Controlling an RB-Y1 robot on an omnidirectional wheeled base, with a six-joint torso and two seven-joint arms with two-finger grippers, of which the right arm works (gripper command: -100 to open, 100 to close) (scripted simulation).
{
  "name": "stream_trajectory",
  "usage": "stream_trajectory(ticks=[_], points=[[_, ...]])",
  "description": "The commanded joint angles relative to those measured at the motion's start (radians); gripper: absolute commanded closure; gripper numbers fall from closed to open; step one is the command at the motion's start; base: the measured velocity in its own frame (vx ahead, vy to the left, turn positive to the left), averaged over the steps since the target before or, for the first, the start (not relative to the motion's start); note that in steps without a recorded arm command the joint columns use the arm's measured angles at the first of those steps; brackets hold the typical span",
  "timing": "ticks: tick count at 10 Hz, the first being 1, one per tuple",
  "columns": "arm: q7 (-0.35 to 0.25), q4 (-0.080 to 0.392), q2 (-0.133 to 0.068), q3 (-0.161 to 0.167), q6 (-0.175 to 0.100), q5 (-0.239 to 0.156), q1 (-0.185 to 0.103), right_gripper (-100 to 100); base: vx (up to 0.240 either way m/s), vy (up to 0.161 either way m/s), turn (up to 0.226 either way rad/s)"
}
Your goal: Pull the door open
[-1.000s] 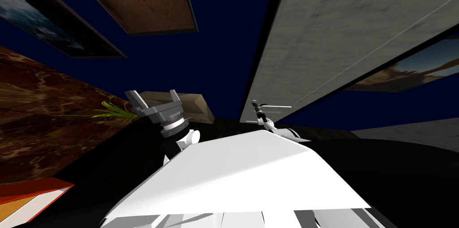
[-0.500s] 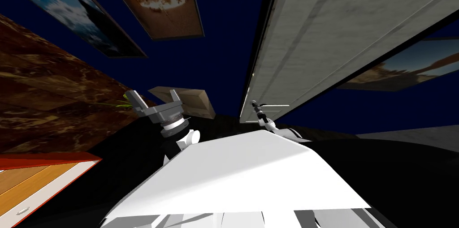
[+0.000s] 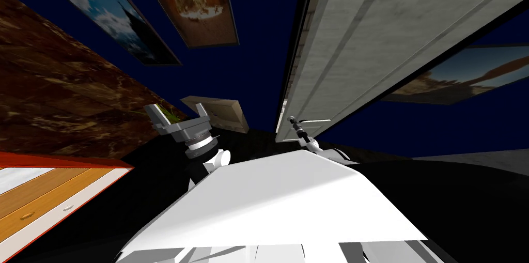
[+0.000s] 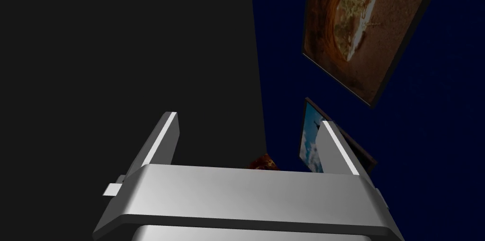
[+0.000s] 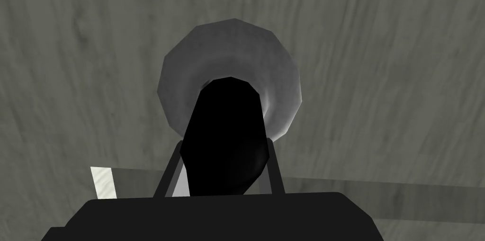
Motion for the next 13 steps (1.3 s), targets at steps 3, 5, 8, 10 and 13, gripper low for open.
stream_trajectory(ticks=[3,5,8,10,13], points=[[-0.057,-0.007,-0.034,0.043,-0.049,0.029,0.027,100,-0.224,-0.086,0.097],[-0.08,-0.012,-0.048,0.061,-0.068,0.041,0.038,100,-0.207,-0.081,0.08],[-0.108,-0.016,-0.062,0.082,-0.103,0.055,0.062,100,-0.152,-0.036,0.076],[-0.124,-0.018,-0.076,0.091,-0.129,0.061,0.077,100,-0.199,-0.091,0.115],[-0.158,-0.021,-0.107,0.11,-0.183,0.076,0.11,100,-0.198,-0.089,0.123]])
